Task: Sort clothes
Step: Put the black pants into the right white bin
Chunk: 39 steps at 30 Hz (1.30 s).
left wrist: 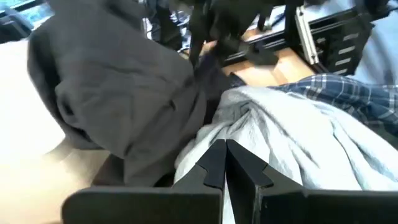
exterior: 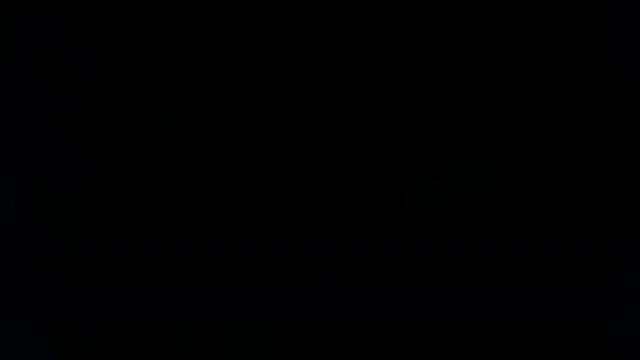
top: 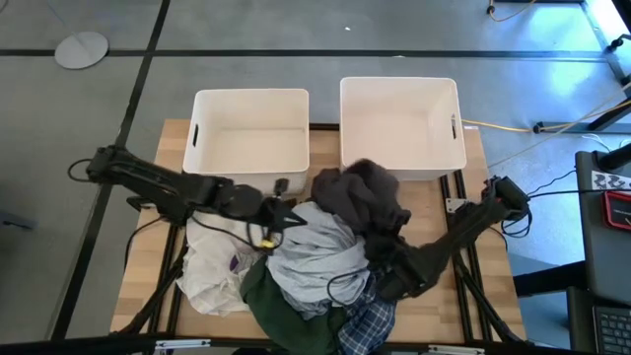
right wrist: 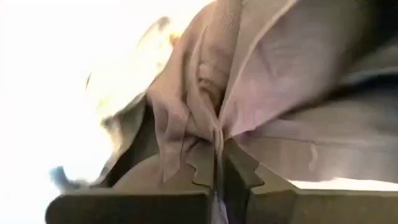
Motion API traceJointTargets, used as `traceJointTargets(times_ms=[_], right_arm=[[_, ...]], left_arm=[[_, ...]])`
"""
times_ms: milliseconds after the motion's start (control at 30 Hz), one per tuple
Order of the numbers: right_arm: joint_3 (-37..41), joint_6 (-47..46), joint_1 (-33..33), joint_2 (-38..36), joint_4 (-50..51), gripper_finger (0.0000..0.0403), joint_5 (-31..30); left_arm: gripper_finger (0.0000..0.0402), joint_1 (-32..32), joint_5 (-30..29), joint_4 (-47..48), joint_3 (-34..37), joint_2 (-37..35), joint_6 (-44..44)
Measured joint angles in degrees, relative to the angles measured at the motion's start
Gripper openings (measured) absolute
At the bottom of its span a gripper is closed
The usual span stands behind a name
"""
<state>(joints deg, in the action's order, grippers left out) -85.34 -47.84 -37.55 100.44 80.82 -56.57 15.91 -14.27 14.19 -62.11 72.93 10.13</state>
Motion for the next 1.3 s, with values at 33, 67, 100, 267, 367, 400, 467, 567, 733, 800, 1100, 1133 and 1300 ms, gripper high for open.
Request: traceJointTargets(times_ms=[33,67,100,267,367,400,467,567,733,800,1100,1133,1300], right_arm=[[-2.1,0.0,-0.1,0.0,1.9,0.0007,-1.3],[-4.1,0.1,-0.1,0.0,3.6,0.0007,-2.6],[-6.0,0.1,-0.1,0.0,5.3,0.0007,-3.8],[-13.7,5.4,1.4,0.0,9.0,0.0006,-10.7],[-18.3,11.3,3.2,0.0,9.1,0.0006,-15.2],[-20.0,13.4,4.0,0.0,9.2,0.0006,-16.5],[-23.1,17.5,5.7,0.0,9.2,0.0006,-18.8],[-27.7,23.3,8.1,0.0,9.2,0.0006,-22.9],[-35.8,32.3,12.2,0.0,9.3,0.0007,-28.8],[-38.7,35.7,13.9,0.0,9.2,0.0006,-30.2],[-48.7,50.4,23.7,-1.9,4.1,0.0008,-33.7],[-48.4,53.0,24.9,-2.8,2.1,0.0008,-33.3],[-49.7,60.4,30.5,-5.5,-5.0,0.0007,-33.8]], left_arm=[[0.0001,0.7,-1.3,1.4,0.0,-1.0,-0.7],[0.0001,1.3,-2.6,2.6,0.0,-1.9,-1.1],[0.0001,1.9,-3.8,3.8,0.0,-2.7,-1.5],[0.0001,4.2,-8.1,9.7,0.0,-5.5,-3.9],[0.0001,5.1,-9.9,12.2,0.0,-5.9,-5.0],[0.0001,5.4,-10.3,12.8,0.0,-5.9,-5.4],[0.0001,5.9,-10.5,14.2,0.0,-5.9,-6.4],[0.0001,6.9,-10.6,16.8,0.0,-5.9,-7.7],[0.0001,9.3,-13.7,16.8,2.7,-6.9,-8.8],[0.0001,10.1,-15.7,16.7,4.0,-7.9,-9.8],[0.0001,12.3,-17.0,7.3,13.9,-14.0,-11.2],[0.0001,12.3,-17.0,5.7,15.1,-14.6,-11.0],[0.0001,12.2,-17.0,-1.2,20.1,-17.3,-8.7]])
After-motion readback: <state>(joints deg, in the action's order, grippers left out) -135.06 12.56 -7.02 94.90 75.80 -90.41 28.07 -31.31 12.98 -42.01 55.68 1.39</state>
